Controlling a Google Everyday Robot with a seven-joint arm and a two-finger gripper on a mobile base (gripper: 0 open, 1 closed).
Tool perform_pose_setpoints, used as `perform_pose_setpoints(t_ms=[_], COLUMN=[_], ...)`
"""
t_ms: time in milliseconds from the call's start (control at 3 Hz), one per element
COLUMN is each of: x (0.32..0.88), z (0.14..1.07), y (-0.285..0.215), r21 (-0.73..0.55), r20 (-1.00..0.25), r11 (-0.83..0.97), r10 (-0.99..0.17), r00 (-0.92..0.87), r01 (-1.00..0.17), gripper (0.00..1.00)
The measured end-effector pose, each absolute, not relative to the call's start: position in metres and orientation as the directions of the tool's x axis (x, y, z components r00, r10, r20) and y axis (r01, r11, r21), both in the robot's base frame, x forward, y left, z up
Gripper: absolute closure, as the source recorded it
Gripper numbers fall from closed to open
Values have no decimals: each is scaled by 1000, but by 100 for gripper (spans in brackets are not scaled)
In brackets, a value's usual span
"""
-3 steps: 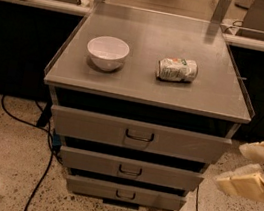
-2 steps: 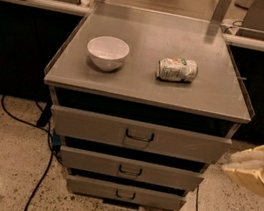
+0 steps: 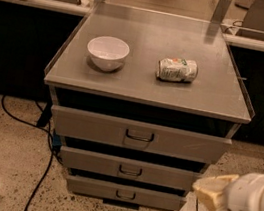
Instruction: Open top drawer
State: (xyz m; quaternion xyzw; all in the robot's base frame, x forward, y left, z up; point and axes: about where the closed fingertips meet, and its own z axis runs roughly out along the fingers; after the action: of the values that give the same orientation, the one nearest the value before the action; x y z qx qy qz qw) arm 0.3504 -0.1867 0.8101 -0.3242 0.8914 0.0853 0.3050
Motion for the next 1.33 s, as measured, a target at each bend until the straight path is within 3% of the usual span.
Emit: perform_pose_setpoints(t_ms=[333,667,1333], x=[347,384,392], z=[725,683,673], y=[-150,-146,-152], r21=[125,186,158], r20=[-605,-633,-685], r11=[808,848,892], r10=[-398,-284,-210], r00=[-689,-720,-697], r01=[-576,-497,-423], gripper=[100,100,100])
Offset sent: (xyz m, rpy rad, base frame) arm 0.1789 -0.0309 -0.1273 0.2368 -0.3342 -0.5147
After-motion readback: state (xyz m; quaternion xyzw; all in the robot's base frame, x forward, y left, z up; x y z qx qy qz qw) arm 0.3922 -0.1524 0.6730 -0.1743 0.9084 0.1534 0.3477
